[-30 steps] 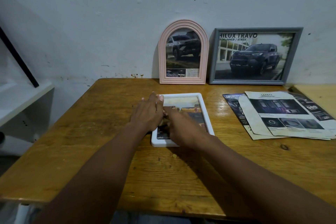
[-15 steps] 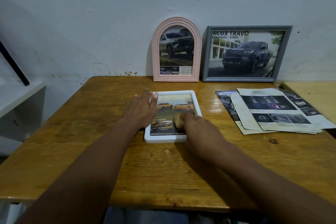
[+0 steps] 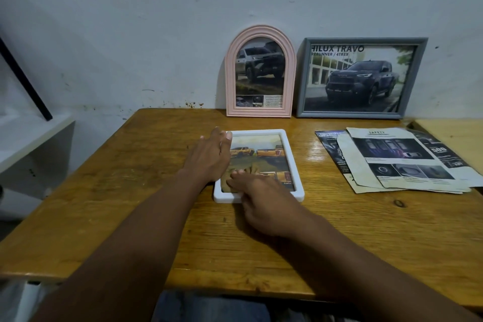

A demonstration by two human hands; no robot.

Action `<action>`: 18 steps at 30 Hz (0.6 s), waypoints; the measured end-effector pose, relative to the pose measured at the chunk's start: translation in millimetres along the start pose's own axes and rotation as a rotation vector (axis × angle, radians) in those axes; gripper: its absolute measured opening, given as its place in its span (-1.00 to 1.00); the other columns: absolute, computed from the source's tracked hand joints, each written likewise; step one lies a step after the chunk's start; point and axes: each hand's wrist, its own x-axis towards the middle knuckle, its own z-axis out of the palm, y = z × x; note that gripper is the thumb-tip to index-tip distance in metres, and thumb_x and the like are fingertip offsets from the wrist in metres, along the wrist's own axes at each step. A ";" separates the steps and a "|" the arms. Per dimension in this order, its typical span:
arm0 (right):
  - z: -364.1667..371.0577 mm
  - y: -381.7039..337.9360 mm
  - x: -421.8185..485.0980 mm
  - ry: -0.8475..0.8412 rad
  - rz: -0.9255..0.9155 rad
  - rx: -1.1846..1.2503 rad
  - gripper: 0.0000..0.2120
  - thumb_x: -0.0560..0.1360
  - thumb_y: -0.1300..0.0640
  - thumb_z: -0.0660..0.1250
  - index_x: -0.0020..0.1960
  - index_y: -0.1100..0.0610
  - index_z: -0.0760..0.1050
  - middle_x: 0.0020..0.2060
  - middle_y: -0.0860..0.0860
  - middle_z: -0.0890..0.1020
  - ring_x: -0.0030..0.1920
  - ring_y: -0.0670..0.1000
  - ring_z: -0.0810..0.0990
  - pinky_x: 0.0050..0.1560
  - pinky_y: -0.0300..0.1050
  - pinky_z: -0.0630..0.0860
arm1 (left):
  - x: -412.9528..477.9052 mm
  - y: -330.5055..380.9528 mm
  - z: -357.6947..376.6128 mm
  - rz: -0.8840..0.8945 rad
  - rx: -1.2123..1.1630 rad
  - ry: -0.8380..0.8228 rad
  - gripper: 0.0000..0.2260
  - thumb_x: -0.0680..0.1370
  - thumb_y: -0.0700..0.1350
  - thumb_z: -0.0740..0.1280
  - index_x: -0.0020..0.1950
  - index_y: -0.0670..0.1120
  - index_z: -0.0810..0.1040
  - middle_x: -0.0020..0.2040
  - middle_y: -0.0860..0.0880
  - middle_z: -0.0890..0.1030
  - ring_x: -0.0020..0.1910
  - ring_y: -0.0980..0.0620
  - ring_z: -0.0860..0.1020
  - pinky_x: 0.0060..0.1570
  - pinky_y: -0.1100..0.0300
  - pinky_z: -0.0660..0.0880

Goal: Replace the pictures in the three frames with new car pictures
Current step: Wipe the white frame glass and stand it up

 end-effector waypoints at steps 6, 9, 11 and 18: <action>-28.2 40.0 -9.7 -0.119 -0.113 -0.094 -0.48 0.51 0.10 0.10 0.47 -0.08 0.38 0.43 -0.04 0.47 0.41 0.04 0.43 0.37 0.12 0.41 | -4.0 2.3 0.6 0.008 0.023 0.000 -0.47 0.69 0.25 -0.13 0.52 0.00 0.28 0.39 -0.18 0.51 0.42 -0.27 0.40 0.34 -0.18 0.37; -44.5 54.7 -19.9 -0.141 -0.126 -0.147 -0.51 0.55 0.16 0.15 0.47 -0.04 0.39 0.44 -0.03 0.46 0.44 -0.02 0.40 0.40 0.08 0.39 | -1.5 0.8 1.0 0.002 0.045 -0.010 -0.45 0.69 0.25 -0.12 0.56 0.00 0.25 0.47 -0.16 0.46 0.50 -0.27 0.33 0.41 -0.23 0.32; -53.1 65.0 -29.4 -0.121 -0.135 -0.205 -0.52 0.55 0.14 0.15 0.46 -0.02 0.41 0.42 -0.04 0.48 0.42 -0.03 0.41 0.36 0.08 0.42 | -1.1 0.9 1.3 -0.001 0.045 -0.011 -0.44 0.68 0.26 -0.12 0.57 0.00 0.25 0.49 -0.16 0.44 0.51 -0.27 0.32 0.43 -0.26 0.30; -55.7 76.8 -36.0 -0.018 -0.146 -0.193 -0.65 0.58 0.20 0.25 0.33 0.02 0.55 0.21 -0.05 0.62 0.20 -0.04 0.55 0.19 -0.07 0.50 | 0.6 -0.6 1.5 0.000 0.052 -0.020 -0.40 0.66 0.30 -0.14 0.56 0.01 0.26 0.44 -0.17 0.48 0.47 -0.28 0.38 0.37 -0.25 0.36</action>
